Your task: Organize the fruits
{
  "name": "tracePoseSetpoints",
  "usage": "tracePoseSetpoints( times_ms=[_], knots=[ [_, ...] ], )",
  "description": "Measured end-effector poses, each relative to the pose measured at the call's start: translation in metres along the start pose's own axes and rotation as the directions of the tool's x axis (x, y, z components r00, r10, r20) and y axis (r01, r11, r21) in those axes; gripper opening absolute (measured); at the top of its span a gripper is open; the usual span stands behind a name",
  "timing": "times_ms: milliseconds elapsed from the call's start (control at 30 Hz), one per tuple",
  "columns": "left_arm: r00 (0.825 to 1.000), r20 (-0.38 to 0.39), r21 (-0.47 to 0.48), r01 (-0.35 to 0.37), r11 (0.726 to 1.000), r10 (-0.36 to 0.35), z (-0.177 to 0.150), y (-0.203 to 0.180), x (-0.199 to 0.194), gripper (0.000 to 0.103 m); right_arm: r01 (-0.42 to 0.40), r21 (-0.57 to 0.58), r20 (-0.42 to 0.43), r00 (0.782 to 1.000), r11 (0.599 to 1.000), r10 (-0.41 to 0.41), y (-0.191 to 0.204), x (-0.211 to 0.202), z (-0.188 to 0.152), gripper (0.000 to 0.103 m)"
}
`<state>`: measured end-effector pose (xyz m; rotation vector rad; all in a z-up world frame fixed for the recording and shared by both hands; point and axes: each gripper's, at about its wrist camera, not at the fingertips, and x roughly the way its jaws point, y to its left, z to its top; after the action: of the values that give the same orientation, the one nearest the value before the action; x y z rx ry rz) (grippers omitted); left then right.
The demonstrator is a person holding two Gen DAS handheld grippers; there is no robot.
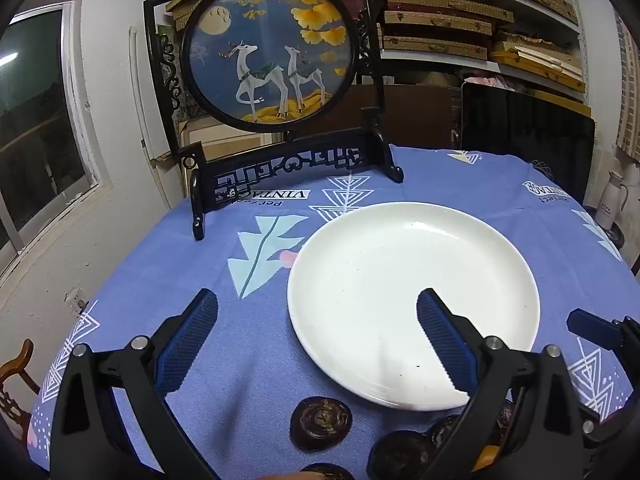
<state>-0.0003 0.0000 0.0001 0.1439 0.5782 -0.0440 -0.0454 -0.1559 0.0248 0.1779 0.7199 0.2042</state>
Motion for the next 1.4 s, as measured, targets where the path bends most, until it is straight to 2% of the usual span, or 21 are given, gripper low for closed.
tracePoseSetpoints(
  times_ms=[300, 533, 867, 1067, 1233, 1400],
  knots=[
    [1.000, 0.005, 0.003, 0.003, 1.000, -0.003, -0.002, -0.006, 0.001, 0.098, 0.004, 0.000, 0.002, 1.000, 1.000, -0.004, 0.001, 0.000, 0.000, 0.100],
    [0.998, 0.055, -0.010, 0.025, 1.000, -0.025, 0.000, -0.001, -0.007, 0.098, 0.006, -0.002, 0.006, 1.000, 1.000, -0.006, 0.002, -0.002, 0.001, 0.100],
    [0.996, 0.035, -0.032, 0.080, 0.996, -0.079, 0.000, 0.001, -0.001, 0.098, 0.011, -0.006, 0.028, 1.000, 1.000, -0.010, 0.002, -0.006, -0.001, 0.100],
    [0.995, -0.012, -0.050, 0.102, 0.994, -0.103, -0.002, 0.002, 0.007, 0.098, 0.015, -0.006, 0.031, 0.999, 1.000, -0.015, 0.001, -0.006, 0.000, 0.100],
    [0.984, -0.050, -0.060, 0.170, 0.984, -0.173, -0.005, 0.001, 0.011, 0.098, 0.020, -0.005, 0.022, 1.000, 1.000, -0.020, 0.000, -0.003, -0.001, 0.100],
    [0.990, -0.022, -0.058, 0.136, 0.989, -0.137, -0.005, -0.001, 0.007, 0.098, 0.017, -0.008, 0.031, 0.999, 1.000, -0.016, 0.000, -0.004, 0.000, 0.100]
  ],
)
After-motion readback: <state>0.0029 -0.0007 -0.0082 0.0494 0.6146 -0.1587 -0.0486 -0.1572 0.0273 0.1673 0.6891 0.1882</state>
